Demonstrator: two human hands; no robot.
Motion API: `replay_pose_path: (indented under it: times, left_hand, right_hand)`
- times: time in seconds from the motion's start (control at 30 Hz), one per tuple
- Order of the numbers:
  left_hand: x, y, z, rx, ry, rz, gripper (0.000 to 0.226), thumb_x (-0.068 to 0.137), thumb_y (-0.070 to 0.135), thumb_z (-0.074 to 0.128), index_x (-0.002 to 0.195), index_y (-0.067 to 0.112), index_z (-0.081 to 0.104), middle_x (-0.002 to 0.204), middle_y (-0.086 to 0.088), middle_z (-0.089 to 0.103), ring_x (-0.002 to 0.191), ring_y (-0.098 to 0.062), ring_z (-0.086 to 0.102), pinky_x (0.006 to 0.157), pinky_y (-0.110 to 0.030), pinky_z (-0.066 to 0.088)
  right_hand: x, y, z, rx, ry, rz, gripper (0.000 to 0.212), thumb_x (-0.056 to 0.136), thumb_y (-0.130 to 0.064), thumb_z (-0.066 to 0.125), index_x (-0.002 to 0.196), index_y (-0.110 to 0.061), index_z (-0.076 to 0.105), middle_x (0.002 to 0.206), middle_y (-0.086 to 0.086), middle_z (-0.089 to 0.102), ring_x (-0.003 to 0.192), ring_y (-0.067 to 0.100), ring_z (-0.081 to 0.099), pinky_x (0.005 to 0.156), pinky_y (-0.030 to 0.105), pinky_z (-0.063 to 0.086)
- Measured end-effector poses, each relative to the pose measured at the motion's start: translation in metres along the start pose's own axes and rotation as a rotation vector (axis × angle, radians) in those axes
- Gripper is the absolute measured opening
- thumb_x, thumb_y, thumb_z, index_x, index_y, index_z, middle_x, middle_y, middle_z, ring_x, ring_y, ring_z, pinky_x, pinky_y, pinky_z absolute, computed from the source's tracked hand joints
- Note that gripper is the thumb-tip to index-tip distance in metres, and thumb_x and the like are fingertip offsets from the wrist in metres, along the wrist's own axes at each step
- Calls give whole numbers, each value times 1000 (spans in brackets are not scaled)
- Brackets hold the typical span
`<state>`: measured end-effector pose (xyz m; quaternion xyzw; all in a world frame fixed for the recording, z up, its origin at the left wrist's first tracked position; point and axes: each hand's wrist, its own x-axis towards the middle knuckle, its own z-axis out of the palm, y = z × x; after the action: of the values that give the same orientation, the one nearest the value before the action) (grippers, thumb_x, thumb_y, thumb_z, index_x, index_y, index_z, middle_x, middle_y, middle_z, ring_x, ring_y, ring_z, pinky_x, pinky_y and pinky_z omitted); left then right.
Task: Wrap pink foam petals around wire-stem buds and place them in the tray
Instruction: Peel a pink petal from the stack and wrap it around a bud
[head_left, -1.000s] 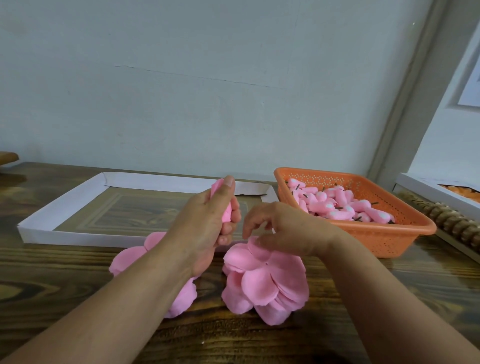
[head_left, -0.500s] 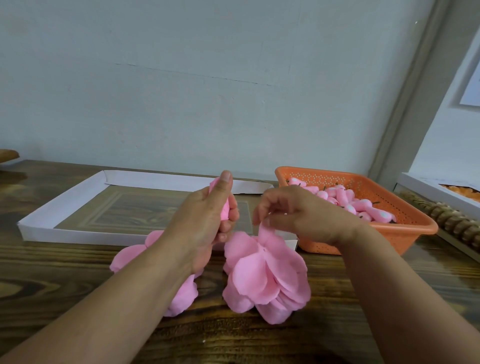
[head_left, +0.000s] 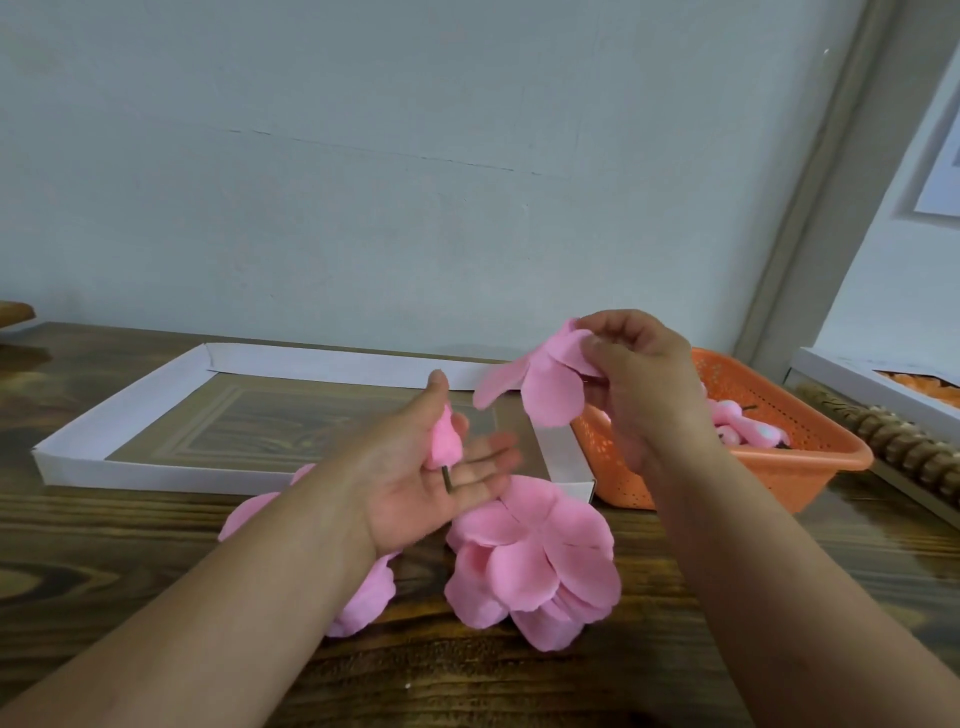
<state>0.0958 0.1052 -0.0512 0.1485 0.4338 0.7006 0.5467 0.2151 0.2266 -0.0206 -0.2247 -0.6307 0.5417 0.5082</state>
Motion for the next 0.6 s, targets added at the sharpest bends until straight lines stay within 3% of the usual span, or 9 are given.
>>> replay_pose_path:
  times: [0.1, 0.27, 0.33, 0.43, 0.5, 0.6]
  left_hand:
    - [-1, -1, 0, -77, -153, -3, 51, 91, 51, 45, 61, 11, 50, 109, -27, 68, 101, -33, 66, 82, -45, 50]
    - [-1, 3, 0, -177, -267, 125, 53, 89, 54, 42, 57, 12, 52, 116, -20, 66, 108, -30, 66, 86, -47, 54]
    - [0, 2, 0, -151, -233, 183, 48, 86, 56, 43, 61, 15, 50, 111, -17, 63, 107, -29, 65, 96, -48, 43]
    - [4, 0, 0, -1, -100, 270, 44, 79, 59, 43, 62, 19, 48, 105, -8, 60, 100, -23, 62, 102, -46, 34]
    - [6, -2, 0, 22, -55, 316, 46, 81, 58, 43, 59, 19, 51, 92, -6, 64, 90, -22, 62, 98, -45, 38]
    - [8, -6, 1, -16, -58, 350, 48, 86, 53, 43, 59, 15, 52, 71, -5, 64, 70, -18, 65, 85, -38, 48]
  right_hand:
    - [-4, 4, 8, 59, 18, 70, 25, 88, 10, 46, 77, -8, 60, 75, 4, 64, 59, 12, 63, 48, 22, 52]
    - [-8, 8, 14, -306, -19, -77, 28, 87, 11, 44, 76, -11, 58, 76, 6, 58, 62, 21, 60, 47, 29, 56]
    - [-10, 10, 16, -377, -27, -119, 26, 85, 9, 46, 75, -12, 58, 75, 4, 57, 62, 21, 60, 46, 26, 54]
    - [-14, 14, 21, -449, -52, -145, 20, 80, 10, 50, 75, -7, 59, 66, 0, 53, 50, 4, 54, 42, 15, 45]
    - [-17, 17, 25, -494, -56, -164, 19, 77, 11, 52, 73, -7, 58, 62, -1, 51, 46, 0, 50, 41, 13, 40]
    - [-21, 20, 29, -593, -59, -213, 18, 74, 8, 53, 72, -9, 59, 63, 0, 54, 56, 10, 52, 50, 24, 43]
